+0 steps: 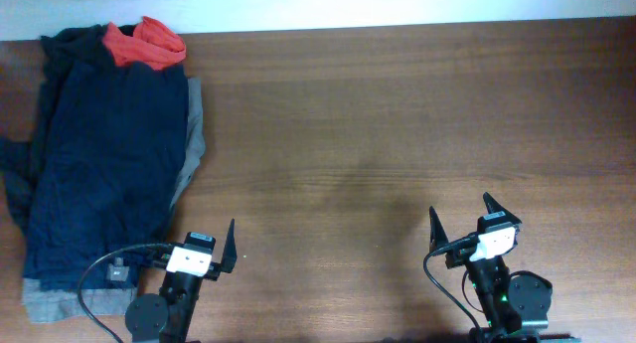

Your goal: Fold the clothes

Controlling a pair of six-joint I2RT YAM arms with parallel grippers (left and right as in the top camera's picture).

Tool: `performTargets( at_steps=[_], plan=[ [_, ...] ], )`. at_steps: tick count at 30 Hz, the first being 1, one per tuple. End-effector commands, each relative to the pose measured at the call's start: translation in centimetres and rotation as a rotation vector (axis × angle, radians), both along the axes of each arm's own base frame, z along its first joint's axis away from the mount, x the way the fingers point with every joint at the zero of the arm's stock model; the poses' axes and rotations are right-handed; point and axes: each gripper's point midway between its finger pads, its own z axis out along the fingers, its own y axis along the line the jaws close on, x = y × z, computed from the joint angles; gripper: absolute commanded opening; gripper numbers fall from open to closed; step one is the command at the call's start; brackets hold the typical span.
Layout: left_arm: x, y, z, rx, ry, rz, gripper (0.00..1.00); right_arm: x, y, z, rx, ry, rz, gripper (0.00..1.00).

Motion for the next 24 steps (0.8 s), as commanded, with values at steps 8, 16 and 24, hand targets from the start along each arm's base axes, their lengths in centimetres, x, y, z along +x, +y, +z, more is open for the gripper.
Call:
performTargets(
  at_steps=[8, 16, 24],
  plan=[
    [0.01, 0.22, -0.15, -0.013, 0.003, 0.012, 0.99, 0.04, -0.31, -0.24, 0.003, 0.001, -0.015, 0.99],
    [0.01, 0.22, -0.15, -0.013, 0.003, 0.012, 0.99, 0.05, -0.31, -0.09, 0.003, -0.006, -0.015, 0.99],
    [0.01, 0.22, -0.15, -0.013, 0.003, 0.012, 0.99, 0.04, -0.24, -0.06, 0.003, -0.007, -0.012, 0.99]
  ],
)
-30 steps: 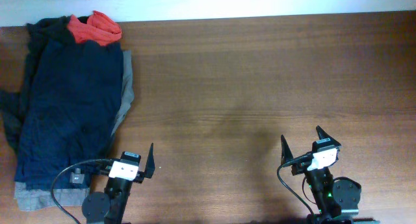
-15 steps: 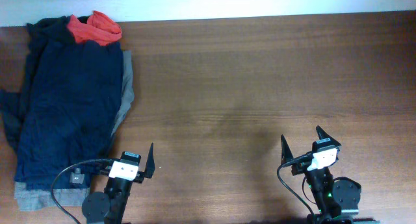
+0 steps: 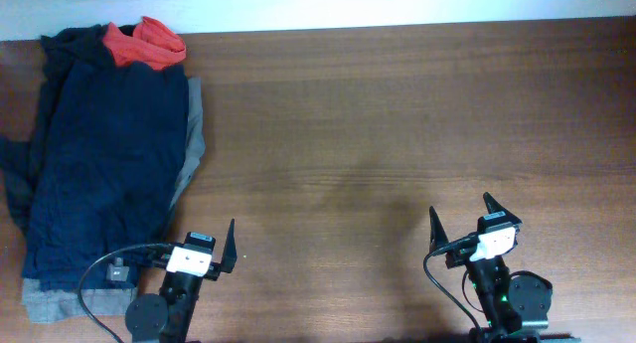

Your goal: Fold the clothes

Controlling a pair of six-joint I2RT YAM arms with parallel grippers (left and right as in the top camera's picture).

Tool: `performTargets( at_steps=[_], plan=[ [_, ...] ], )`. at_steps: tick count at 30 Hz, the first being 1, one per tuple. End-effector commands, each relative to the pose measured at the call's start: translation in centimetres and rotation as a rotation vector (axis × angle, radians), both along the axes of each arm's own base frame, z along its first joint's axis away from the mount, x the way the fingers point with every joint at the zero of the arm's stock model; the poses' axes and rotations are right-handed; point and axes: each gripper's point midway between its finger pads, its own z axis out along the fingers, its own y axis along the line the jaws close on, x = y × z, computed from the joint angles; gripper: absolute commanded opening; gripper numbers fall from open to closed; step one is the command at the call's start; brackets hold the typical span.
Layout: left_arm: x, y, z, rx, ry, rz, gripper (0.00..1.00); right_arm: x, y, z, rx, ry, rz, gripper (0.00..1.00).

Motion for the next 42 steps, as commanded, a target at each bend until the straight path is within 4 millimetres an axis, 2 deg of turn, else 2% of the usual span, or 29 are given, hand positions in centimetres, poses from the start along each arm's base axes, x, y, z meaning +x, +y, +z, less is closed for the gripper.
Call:
performTargets(
  at_steps=[1, 9, 10, 12, 15, 17, 20, 24, 26, 28, 29, 32, 33, 35, 38, 42],
  plan=[
    [0.0, 0.2, -0.2, -0.013, 0.003, 0.012, 0.99, 0.0, -0.2, -0.1, 0.003, -0.007, -0.012, 0.99],
    [0.1, 0.4, -0.1, -0.008, -0.002, 0.024, 0.99, -0.2, 0.9, 0.1, 0.006, -0.014, 0.054, 0.99],
    [0.1, 0.7, 0.4, -0.007, -0.021, 0.038, 0.99, -0.2, 1.1, 0.3, 0.006, -0.02, 0.066, 0.99],
    [-0.1, 0.2, 3.5, -0.002, -0.147, 0.01, 0.99, -0.3, 1.0, 0.8, 0.05, -0.02, 0.062, 0.99],
    [-0.3, 0.5, 5.5, 0.0, -0.212, 0.03, 0.99, -0.5, 1.0, 2.5, 0.152, -0.029, 0.06, 0.99],
    [-0.5, 0.5, 7.5, -0.022, -0.201, 0.029, 0.99, -0.8, 1.0, 4.5, 0.16, -0.043, 0.061, 0.99],
    [0.0, 0.5, 9.5, -0.025, -0.156, 0.03, 0.99, -0.9, 0.9, 6.5, 0.161, -0.02, 0.05, 0.99],
    [2.0, 0.7, 12.3, -0.03, -0.065, 0.03, 0.99, 0.0, 0.7, 9.1, 0.164, 0.035, 0.036, 0.99],
    [4.2, 0.8, 13.7, -0.036, 0.024, 0.031, 0.99, 1.0, 0.6, 10.3, 0.168, 0.086, 0.032, 0.99],
    [5.8, 0.8, 14.2, -0.04, 0.095, 0.024, 0.99, 2.0, 0.6, 11.2, 0.171, 0.147, 0.027, 0.98],
    [7.3, 0.7, 14.5, -0.046, 0.166, 0.015, 0.99, 2.9, 0.6, 11.6, 0.175, 0.204, 0.022, 0.99],
    [10.2, 1.0, 14.0, -0.055, 0.326, 0.018, 0.99, 5.0, 0.5, 11.7, 0.176, 0.363, 0.01, 0.99],
    [12.1, 1.1, 13.2, -0.061, 0.414, 0.019, 0.99, 6.0, 0.3, 11.4, 0.18, 0.436, 0.001, 0.99],
    [13.9, 1.2, 12.2, -0.067, 0.48, 0.017, 0.99, 7.3, 0.3, 10.7, 0.185, 0.522, -0.006, 0.99],
    [15.9, 0.2, 10.5, -0.093, 0.544, -0.046, 0.99, 9.2, 0.2, 8.7, 0.19, 0.646, -0.016, 0.99],
    [18.2, 0.1, 6.2, -0.107, 0.637, -0.058, 0.99, 11.0, 0.1, 3.6, 0.198, 0.808, -0.03, 0.99]
  ],
)
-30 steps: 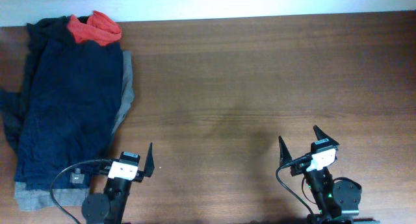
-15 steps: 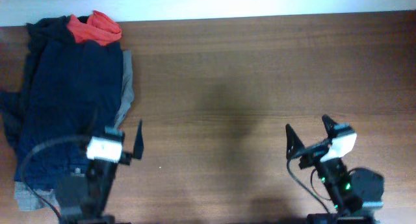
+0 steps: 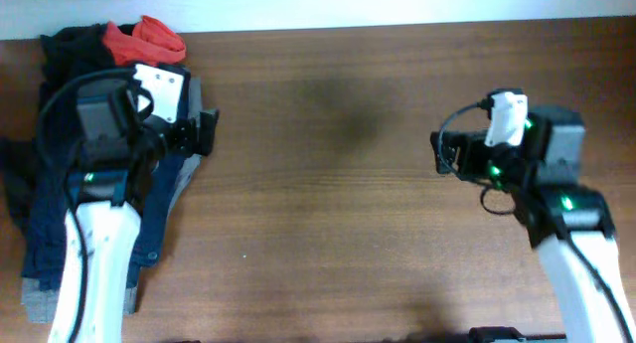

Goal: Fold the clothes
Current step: 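Reach the left gripper into the clothes pile and grasp the navy shorts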

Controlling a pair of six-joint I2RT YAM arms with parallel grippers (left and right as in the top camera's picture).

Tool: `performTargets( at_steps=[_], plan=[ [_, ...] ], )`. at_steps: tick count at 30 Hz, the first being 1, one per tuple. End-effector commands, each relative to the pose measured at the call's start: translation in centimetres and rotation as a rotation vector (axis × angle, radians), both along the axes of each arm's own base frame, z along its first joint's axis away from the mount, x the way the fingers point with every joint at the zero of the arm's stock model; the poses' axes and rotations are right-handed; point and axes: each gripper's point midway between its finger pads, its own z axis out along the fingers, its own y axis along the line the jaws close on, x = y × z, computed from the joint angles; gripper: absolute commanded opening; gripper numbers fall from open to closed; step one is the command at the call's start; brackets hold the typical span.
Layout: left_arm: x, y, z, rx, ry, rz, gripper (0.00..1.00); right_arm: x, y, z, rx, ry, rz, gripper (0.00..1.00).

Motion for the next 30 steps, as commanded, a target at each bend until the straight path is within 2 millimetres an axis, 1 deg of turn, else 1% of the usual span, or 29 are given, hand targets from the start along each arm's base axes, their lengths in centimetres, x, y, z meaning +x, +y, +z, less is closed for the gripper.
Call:
performTargets(
  at_steps=[1, 3, 5, 7, 8, 9, 10, 11, 13, 14, 16, 17, 18, 20, 21, 22, 23, 25, 27, 28, 30],
  plan=[
    [1.8, -0.5, -2.3, -0.036, 0.049, -0.029, 0.99, 1.0, -0.4, -3.0, 0.003, 0.106, -0.014, 0.99],
    [2.5, -0.1, -3.6, -0.018, 0.066, -0.018, 0.99, 1.3, -0.4, -5.0, 0.005, 0.172, -0.014, 0.99],
    [3.0, 0.7, -4.7, 0.014, 0.084, 0.013, 0.99, 1.4, -0.4, -6.0, -0.003, 0.198, -0.003, 0.99],
    [3.4, 2.4, -6.1, 0.074, 0.116, 0.087, 0.99, 1.5, -0.4, -7.3, -0.027, 0.229, 0.026, 0.98],
    [3.5, 4.2, -7.0, 0.137, 0.14, 0.164, 0.81, 1.4, -0.5, -8.0, -0.038, 0.249, 0.037, 0.99],
    [3.5, 5.2, -7.6, 0.172, 0.156, 0.206, 0.76, 1.4, -0.5, -8.3, -0.041, 0.258, 0.042, 0.99],
    [3.4, 6.8, -8.5, 0.222, 0.184, 0.267, 0.76, 1.3, -0.5, -8.6, -0.042, 0.269, 0.043, 0.99],
    [3.3, 7.4, -8.8, 0.234, 0.196, 0.297, 0.76, 1.3, -0.5, -8.7, -0.041, 0.272, 0.043, 0.99],
    [3.0, 9.4, -10.2, 0.248, 0.241, 0.41, 0.76, 1.4, -0.5, -8.9, -0.041, 0.278, 0.043, 0.99],
    [2.8, 10.2, -11.3, 0.246, 0.274, 0.463, 0.76, 1.4, -0.5, -8.9, -0.041, 0.278, 0.043, 0.99],
    [2.4, 11.2, -13.3, 0.245, 0.332, 0.504, 0.73, 1.4, -0.5, -8.9, -0.041, 0.278, 0.044, 1.0],
    [2.1, 11.8, -14.6, 0.239, 0.369, 0.525, 0.72, 1.3, -0.5, -8.9, -0.041, 0.278, 0.043, 0.99],
    [1.6, 12.5, -16.4, 0.221, 0.418, 0.558, 0.69, 1.4, -0.4, -8.9, -0.04, 0.278, 0.044, 0.97],
    [1.2, 13.0, -18.1, 0.203, 0.461, 0.59, 0.67, 1.4, -0.4, -8.9, -0.04, 0.278, 0.044, 0.96],
    [1.1, 13.2, -18.6, 0.202, 0.476, 0.593, 0.64, 1.4, -0.5, -8.9, -0.04, 0.278, 0.044, 0.95],
    [1.0, 13.2, -19.3, 0.204, 0.492, 0.593, 0.6, 1.4, -0.5, -8.9, -0.04, 0.278, 0.044, 0.95],
    [1.0, 13.2, -19.7, 0.206, 0.502, 0.591, 0.52, 1.4, -0.4, -8.9, -0.041, 0.278, 0.044, 0.94],
    [1.0, 13.1, -19.9, 0.204, 0.505, 0.589, 0.24, 1.4, -0.5, -8.9, -0.04, 0.278, 0.044, 0.92],
    [1.0, 13.0, -19.8, 0.2, 0.502, 0.585, 0.09, 1.4, -0.4, -8.9, -0.041, 0.278, 0.044, 0.89],
    [1.1, 12.9, -19.9, 0.196, 0.502, 0.582, 0.01, 1.4, -0.5, -8.9, -0.04, 0.278, 0.044, 0.89],
    [1.5, 12.1, -19.6, 0.157, 0.494, 0.549, 0.01, 1.4, -0.5, -8.9, -0.041, 0.276, 0.043, 0.87]
  ],
)
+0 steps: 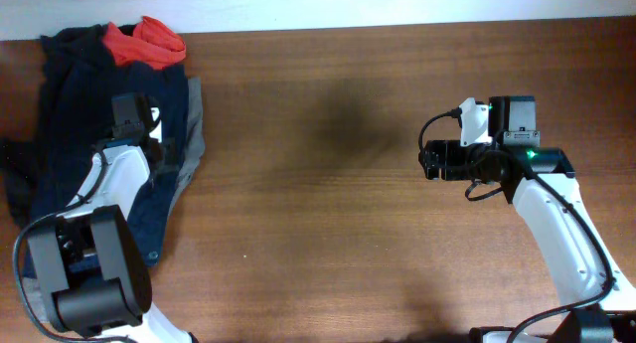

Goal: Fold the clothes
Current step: 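Reach the left gripper into the clothes pile and grasp the navy shorts, then pull the navy shorts right onto the open table with the left gripper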

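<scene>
A pile of clothes lies at the table's far left: a navy garment (79, 164) on top, a grey one (195, 124) showing under its right edge, a red one (149, 40) and a black one (70, 43) at the back. My left gripper (164, 154) points down onto the navy garment's right side; its fingers blend into the cloth, so their state is unclear. My right gripper (429, 160) hovers over bare wood at the right, pointing left, and holds nothing that I can see.
The wooden table (318, 234) runs between the pile and the right arm. A white wall borders its back edge. The left arm's base (79, 283) covers the pile's near end.
The left gripper has shifted from the pile's right edge down and left onto the navy garment. The right gripper has moved slightly left and nearer. The navy cloth's lower part looks narrower.
Both arms first rested folded at the table's front edge, fingers spread, with the pile untouched, and stayed so. Then both stood extended, the left at the pile's right edge, the right over bare wood. Now the left gripper is on the navy garment.
</scene>
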Controlling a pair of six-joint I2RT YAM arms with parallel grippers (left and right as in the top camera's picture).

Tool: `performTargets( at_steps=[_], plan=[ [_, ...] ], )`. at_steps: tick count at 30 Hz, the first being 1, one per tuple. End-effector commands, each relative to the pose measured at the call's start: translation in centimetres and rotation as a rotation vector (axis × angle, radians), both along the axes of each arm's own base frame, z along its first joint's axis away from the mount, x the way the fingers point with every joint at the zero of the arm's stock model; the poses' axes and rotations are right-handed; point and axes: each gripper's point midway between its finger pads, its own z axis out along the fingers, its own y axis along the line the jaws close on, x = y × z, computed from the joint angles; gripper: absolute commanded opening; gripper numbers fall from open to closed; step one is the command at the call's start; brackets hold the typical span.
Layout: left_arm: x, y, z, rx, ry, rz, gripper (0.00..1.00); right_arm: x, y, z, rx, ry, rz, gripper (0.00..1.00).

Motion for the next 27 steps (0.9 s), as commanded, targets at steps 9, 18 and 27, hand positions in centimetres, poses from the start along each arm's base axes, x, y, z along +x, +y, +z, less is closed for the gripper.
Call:
performTargets(
  at_steps=[9, 18, 27],
  plan=[
    [5.3, -8.2, 17.7, -0.122, -0.332, -0.218, 0.01, 1.0, -0.5, 1.0, -0.013, -0.047, -0.006, 0.73],
    [9.2, -25.6, 29.1, -0.235, -0.755, -0.607, 0.01, 2.0, -3.3, 3.3, 0.033, -0.111, -0.147, 0.69],
    [10.3, -34.2, 23.5, -0.299, -0.701, -0.739, 0.01, 1.2, -6.0, 4.1, 0.132, -0.117, -0.207, 0.68]
  ],
)
